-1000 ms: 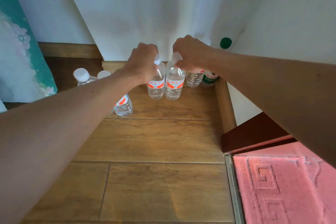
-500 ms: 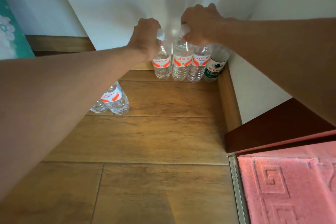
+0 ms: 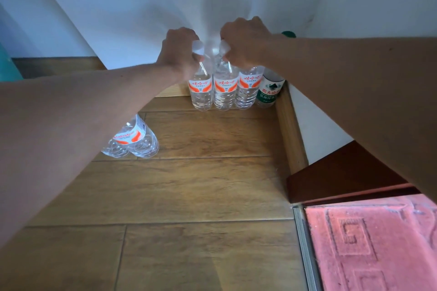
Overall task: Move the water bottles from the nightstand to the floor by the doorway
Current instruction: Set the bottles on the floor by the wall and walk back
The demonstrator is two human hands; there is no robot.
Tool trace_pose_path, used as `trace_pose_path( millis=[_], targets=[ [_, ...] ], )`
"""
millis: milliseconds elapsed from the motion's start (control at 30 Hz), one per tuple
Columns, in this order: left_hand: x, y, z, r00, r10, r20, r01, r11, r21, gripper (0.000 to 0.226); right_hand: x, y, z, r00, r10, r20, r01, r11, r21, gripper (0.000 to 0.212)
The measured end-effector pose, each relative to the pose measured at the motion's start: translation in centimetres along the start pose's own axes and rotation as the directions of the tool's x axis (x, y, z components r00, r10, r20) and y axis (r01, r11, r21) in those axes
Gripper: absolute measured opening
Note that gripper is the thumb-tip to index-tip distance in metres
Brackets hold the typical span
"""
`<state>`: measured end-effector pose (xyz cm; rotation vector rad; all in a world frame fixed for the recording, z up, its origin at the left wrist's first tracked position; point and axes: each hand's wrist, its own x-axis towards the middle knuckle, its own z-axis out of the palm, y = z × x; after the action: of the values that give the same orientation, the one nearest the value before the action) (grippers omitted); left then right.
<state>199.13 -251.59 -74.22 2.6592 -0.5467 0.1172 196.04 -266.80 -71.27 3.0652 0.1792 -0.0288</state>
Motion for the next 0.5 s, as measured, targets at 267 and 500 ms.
trace_pose_path(
  millis=[267,500],
  targets=[
    [-0.1,0.1,-0.5,0.996,-0.055,0.069,0.058,0.997,-0.052,0.046,0.7,0.7,1.0,0.999,0.05,0.008,-0.051,0.995,0.09,0.021],
    [-1.1,-0.4,-1.5,0.977,-0.061,0.202,0.086,0.989,-0.119,0.072,0.2,0.4,0.7,0.996,0.082,0.018,-0.084,0.987,0.137,0.04]
  ],
)
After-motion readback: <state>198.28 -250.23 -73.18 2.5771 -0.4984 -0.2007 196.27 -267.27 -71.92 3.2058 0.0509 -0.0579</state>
